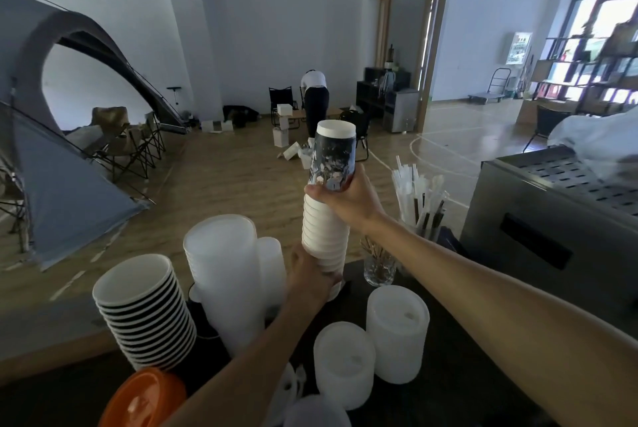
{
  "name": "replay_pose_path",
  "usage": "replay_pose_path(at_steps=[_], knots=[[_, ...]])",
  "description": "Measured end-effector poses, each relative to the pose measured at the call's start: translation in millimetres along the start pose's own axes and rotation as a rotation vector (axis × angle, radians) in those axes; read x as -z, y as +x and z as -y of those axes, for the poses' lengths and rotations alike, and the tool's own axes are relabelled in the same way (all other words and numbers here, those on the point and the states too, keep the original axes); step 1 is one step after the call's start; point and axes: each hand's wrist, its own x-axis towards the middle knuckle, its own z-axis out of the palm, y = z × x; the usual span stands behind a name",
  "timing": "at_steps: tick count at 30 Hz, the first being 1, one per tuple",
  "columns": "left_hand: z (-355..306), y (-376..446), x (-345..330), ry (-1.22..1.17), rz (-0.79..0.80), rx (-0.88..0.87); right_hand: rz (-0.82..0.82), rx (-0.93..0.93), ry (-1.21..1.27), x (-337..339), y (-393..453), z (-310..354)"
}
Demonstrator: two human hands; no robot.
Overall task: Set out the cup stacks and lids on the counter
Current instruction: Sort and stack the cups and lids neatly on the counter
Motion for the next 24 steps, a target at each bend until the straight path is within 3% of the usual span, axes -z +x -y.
replay_pose_path(at_steps=[6, 14, 24], knots=[[-29, -25, 23, 0.038, -0.012, -0.022, -0.005, 0.024, -0.027, 7, 4, 16], [-59, -70, 85, 0.041, -0.016, -0.263, -0.042, 0.073, -0.129, 27, 3, 58], [-50, -84, 111, 0.099, -0.004, -0.282, -0.032, 0.08, -0.211, 13, -6, 72]])
